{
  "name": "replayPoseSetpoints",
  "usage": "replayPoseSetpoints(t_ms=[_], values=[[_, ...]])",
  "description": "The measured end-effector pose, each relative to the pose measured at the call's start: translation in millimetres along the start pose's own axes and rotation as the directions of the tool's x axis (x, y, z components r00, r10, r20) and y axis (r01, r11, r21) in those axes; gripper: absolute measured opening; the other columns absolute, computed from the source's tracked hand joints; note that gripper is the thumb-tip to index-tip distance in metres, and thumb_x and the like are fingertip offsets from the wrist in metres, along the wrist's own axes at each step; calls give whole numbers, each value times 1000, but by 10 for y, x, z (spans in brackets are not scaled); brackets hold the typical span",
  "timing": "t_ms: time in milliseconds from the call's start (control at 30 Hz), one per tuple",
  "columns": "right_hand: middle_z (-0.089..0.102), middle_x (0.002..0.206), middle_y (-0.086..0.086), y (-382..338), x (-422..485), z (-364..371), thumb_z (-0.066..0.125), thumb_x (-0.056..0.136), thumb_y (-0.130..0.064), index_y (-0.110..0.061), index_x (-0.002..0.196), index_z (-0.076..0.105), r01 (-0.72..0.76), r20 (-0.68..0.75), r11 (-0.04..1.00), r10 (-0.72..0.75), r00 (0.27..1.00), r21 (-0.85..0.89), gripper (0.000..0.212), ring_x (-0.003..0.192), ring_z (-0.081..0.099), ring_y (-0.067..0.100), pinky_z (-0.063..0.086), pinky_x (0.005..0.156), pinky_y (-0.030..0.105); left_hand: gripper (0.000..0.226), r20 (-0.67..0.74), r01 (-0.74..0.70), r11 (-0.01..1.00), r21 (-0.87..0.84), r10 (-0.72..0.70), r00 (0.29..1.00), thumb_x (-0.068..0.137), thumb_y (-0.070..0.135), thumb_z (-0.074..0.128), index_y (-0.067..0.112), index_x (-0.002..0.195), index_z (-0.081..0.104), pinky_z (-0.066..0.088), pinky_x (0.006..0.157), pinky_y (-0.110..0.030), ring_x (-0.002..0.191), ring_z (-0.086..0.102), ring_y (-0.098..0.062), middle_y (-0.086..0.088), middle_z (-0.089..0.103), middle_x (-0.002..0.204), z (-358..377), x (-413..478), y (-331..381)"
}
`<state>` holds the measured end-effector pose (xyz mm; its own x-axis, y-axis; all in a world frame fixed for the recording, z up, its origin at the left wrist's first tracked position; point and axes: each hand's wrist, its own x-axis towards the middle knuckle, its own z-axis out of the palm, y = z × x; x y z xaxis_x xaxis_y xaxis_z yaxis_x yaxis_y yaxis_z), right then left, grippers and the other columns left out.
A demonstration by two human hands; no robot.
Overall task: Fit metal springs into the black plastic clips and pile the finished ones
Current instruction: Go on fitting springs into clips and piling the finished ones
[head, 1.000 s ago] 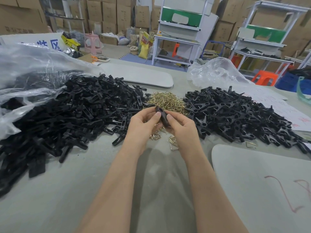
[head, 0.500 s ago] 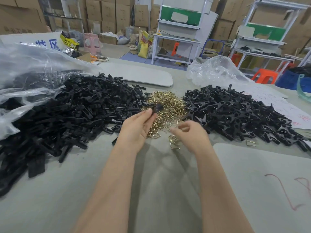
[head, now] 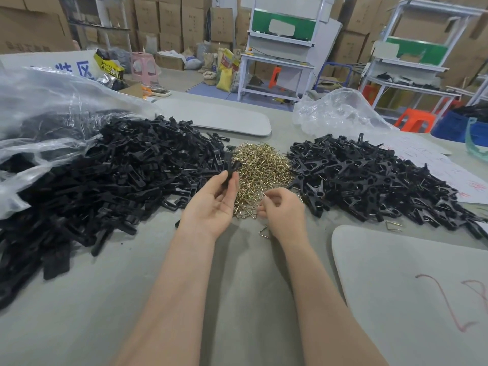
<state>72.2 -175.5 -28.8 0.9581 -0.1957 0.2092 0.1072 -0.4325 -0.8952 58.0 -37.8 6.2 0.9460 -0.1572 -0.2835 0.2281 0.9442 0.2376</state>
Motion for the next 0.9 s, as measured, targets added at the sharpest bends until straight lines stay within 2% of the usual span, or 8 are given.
replayPoseSetpoints(t_ms=[133,300,333,400,467,533,667,900], values=[[65,69,3,-44,29,-75,54,92,1,-6,89,59,-103,19,965,102,995,241,9,61,67,11,57,65,21,11,-23,16,990,138,-13,1000,88,10,61,2,96,62,54,80,-24,82,59,-13,-7,65,87,-38,40,-26],[63,76,3,-160,21,-174,60,91,-6,-11,85,62,-111,-13,898,129,992,426,8,60,63,4,55,64,16,11,-11,-86,931,355,96,995,87,9,63,6,98,63,52,69,-15,80,59,-8,-5,66,91,-52,93,-80],[61,72,0,-180,30,-199,62,90,-8,-13,83,63,-109,-27,891,135,990,441,9,56,59,1,53,61,15,12,15,-160,842,515,178,984,86,8,64,7,99,64,54,71,-16,81,62,-9,-4,67,92,-52,100,-110],[58,65,-4,-210,39,-252,64,89,-8,-14,82,63,-122,-43,849,167,985,514,10,52,55,-1,50,57,14,17,121,-285,442,851,363,924,85,10,69,12,101,65,54,78,-21,82,63,-10,-1,68,90,-73,101,-181],[59,63,-5,-234,41,-303,65,88,-7,-12,82,63,-143,-41,787,209,977,600,8,53,55,1,49,57,13,17,272,-319,32,947,446,853,83,16,71,17,99,65,49,83,-25,85,62,-10,3,67,92,-90,95,-232],[61,62,-5,-253,39,-343,66,87,-6,-10,81,64,-148,-40,763,222,974,629,7,53,56,0,49,57,13,16,376,-327,-186,927,460,804,83,18,71,22,96,62,45,82,-25,87,60,-9,8,64,94,-110,82,-259],[62,57,-11,-268,30,-400,70,84,-14,-12,81,68,-83,-96,894,139,986,441,5,51,53,-2,46,57,13,19,562,-376,-462,803,378,736,85,13,68,16,104,63,47,83,-35,92,57,-17,6,59,103,-143,92,-299],[63,62,-7,-248,14,-382,75,79,-21,-26,63,65,-41,-56,998,44,997,53,19,60,53,7,42,65,25,21,644,-409,-563,718,314,698,85,11,67,17,105,63,47,83,-37,90,56,-16,8,59,104,-131,61,-283]])
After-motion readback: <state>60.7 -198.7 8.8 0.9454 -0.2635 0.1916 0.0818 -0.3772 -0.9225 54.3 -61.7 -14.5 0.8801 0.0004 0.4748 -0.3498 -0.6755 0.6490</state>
